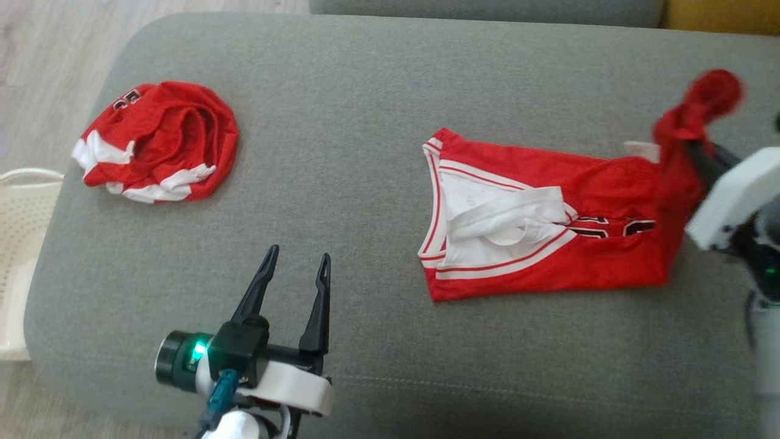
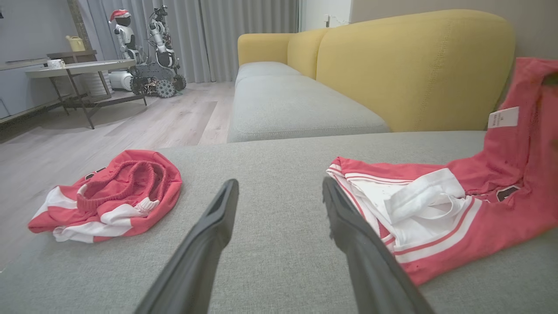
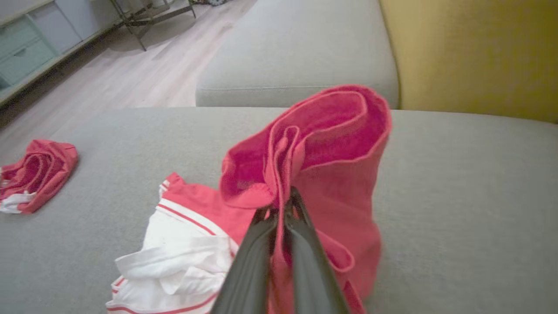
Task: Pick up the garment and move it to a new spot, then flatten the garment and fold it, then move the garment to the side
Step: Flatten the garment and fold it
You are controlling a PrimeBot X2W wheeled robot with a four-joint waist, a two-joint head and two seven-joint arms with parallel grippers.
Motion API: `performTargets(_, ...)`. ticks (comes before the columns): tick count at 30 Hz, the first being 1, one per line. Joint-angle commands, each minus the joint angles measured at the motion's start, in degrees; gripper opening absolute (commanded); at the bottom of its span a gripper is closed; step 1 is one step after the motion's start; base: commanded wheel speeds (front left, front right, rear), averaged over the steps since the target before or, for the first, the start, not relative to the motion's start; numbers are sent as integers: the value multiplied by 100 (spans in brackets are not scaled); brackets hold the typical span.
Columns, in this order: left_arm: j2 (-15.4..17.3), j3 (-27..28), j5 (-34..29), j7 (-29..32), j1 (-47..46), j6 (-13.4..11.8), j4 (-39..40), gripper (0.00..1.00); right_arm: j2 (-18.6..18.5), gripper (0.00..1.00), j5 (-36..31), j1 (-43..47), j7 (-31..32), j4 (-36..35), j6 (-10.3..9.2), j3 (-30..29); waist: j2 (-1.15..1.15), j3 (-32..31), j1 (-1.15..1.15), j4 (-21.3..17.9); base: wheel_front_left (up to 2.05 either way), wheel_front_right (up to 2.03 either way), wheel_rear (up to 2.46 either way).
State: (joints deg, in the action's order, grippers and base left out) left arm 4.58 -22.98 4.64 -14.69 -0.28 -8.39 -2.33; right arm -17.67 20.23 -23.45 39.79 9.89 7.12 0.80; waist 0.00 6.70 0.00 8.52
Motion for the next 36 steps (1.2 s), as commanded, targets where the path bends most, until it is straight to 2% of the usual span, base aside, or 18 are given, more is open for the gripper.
performTargets(1, -58, 196, -12, -30, -154, 16, 140, 100, 132, 0, 95, -123, 11, -303, 36, 272, 0, 27, 0, 92, 0, 0, 0)
performTargets(8, -96, 184, 13, -30, -211, 28, 123, 100, 591, 0, 219, -205, -146, -158, 36, 769, 0, 128, 0, 275, 0, 0, 0)
performTargets(13, -122, 166, 36, -30, -264, 32, 96, 100, 952, 0, 272, -315, -285, 202, 36, 1110, 0, 212, 0, 395, 0, 0, 0)
performTargets(21, -151, 105, 88, -30, -347, 37, 51, 100, 1307, 0, 285, -430, -474, 917, 36, 1584, 0, 316, 0, 539, 0, 0, 0)
performTargets(22, -154, 99, 100, -30, -356, 35, 45, 100, 1336, 9, 318, -435, -480, 999, 36, 1623, 0, 325, 0, 554, 0, 0, 0)
performTargets(23, -156, 97, 111, -30, -365, 32, 40, 100, 1361, 24, 361, -436, -473, 1070, 36, 1654, 0, 333, 0, 564, 0, 0, 0)
performTargets(25, -159, 99, 132, -30, -376, 22, 29, 100, 1397, 100, 448, -436, -519, 1126, 36, 1681, 0, 350, 0, 575, 0, 0, 0)
performTargets(30, -164, 122, 164, -30, -375, -6, 9, 100, 1413, 100, 701, -367, -1064, 759, 36, 1437, 0, 335, 0, 536, 0, 0, 0)
performTargets(36, -167, 212, 150, -30, -330, -47, 121, 100, 978, 100, 430, -57, -2070, 87, 36, 819, 0, 222, 0, 291, 0, 0, 0)
